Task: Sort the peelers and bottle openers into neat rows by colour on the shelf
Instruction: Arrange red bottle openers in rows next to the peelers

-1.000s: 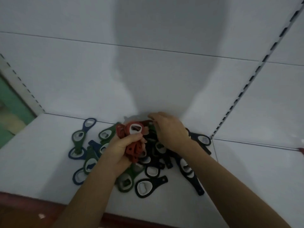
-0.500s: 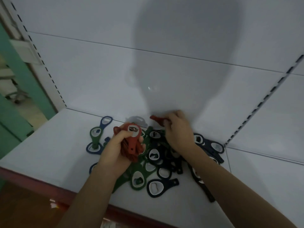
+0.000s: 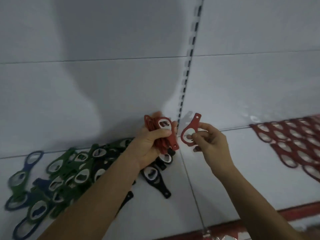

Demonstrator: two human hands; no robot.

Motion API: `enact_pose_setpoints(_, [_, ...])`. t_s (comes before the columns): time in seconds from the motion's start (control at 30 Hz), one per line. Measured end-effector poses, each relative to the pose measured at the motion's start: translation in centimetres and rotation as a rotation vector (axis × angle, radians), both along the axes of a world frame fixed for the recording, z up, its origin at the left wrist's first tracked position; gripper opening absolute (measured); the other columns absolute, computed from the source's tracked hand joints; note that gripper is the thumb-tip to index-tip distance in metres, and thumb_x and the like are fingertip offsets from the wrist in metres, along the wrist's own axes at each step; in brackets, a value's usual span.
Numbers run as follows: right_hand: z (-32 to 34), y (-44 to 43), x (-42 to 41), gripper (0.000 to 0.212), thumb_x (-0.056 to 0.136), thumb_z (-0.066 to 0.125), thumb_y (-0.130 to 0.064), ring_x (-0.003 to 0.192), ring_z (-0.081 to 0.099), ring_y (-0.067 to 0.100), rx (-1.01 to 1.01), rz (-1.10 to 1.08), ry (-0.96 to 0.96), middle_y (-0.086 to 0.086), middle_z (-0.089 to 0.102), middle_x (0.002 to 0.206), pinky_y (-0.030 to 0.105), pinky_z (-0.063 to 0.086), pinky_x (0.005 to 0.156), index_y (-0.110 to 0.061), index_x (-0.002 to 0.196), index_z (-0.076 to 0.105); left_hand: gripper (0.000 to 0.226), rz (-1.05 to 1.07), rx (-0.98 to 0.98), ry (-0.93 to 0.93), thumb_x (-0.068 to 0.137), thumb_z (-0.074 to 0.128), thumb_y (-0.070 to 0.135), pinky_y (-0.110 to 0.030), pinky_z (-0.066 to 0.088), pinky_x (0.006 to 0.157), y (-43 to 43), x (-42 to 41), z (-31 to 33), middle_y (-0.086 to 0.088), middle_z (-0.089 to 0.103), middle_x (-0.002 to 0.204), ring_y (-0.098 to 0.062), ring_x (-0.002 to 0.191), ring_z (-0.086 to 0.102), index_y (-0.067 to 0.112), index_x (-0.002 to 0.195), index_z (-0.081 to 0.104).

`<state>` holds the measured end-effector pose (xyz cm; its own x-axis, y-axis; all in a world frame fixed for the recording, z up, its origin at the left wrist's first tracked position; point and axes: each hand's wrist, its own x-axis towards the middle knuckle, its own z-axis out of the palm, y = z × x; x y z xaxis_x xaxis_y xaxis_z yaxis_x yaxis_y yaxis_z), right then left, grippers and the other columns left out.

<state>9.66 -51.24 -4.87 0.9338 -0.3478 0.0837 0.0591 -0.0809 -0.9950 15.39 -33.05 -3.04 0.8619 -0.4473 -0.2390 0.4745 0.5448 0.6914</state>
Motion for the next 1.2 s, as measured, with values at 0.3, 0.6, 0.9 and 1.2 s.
enact_pose_setpoints(0.3, [-2.4, -17.8, -8.7, 0.011, 0.093, 0.069, -0.015, 0.073, 0.067, 0.008, -0.181, -0.479, 0.095, -0.007, 0.072, 0.082, 0.029, 0.053, 0.066, -0.019, 0.104, 0.069, 0.068, -0.409, -0.115, 0.029, 0.077, 0.062, -0.009, -0.035, 0.06, 0.072, -20.2, -2.8, -1.6, -0.016, 0.07, 0.117, -0.027, 0.09, 0.073, 0.026, 0.134, 0.058])
enact_pose_setpoints(0.6, [-4.0, -29.6, -12.9, 0.025, 0.098, 0.066, -0.02, 0.097, 0.068, 0.008, -0.485, -0.399, 0.251, -0.011, 0.07, 0.111, 0.034, 0.061, 0.085, -0.02, 0.124, 0.067, 0.05, -0.458, -0.009, -0.026, 0.078, 0.067, 0.001, -0.032, 0.057, 0.064, -33.2, -3.1, -5.2, -0.009, 0.069, 0.1, -0.019, 0.072, 0.067, 0.014, 0.125, 0.062])
enact_pose_setpoints(0.9, [-3.8, -32.0, -16.2, 0.023, 0.097, 0.068, -0.022, 0.099, 0.07, 0.009, -0.753, -0.134, 0.405, -0.01, 0.072, 0.112, 0.015, 0.056, 0.088, -0.023, 0.12, 0.072, 0.068, -0.482, 0.114, -0.262, 0.08, 0.08, 0.001, -0.039, 0.058, 0.065, -35.4, -3.0, -7.9, -0.021, 0.068, 0.105, -0.028, 0.072, 0.067, 0.01, 0.14, 0.049])
enact_pose_setpoints(1.2, [-4.9, -31.4, -16.7, 0.019, 0.095, 0.071, -0.021, 0.096, 0.064, 0.01, -0.927, -0.168, 0.29, -0.007, 0.069, 0.108, 0.027, 0.059, 0.085, -0.022, 0.112, 0.078, 0.057, -0.467, 0.132, -0.254, 0.076, 0.085, 0.004, -0.048, 0.06, 0.078, -35.6, -3.3, -8.1, -0.017, 0.07, 0.102, -0.039, 0.094, 0.072, 0.019, 0.123, 0.055])
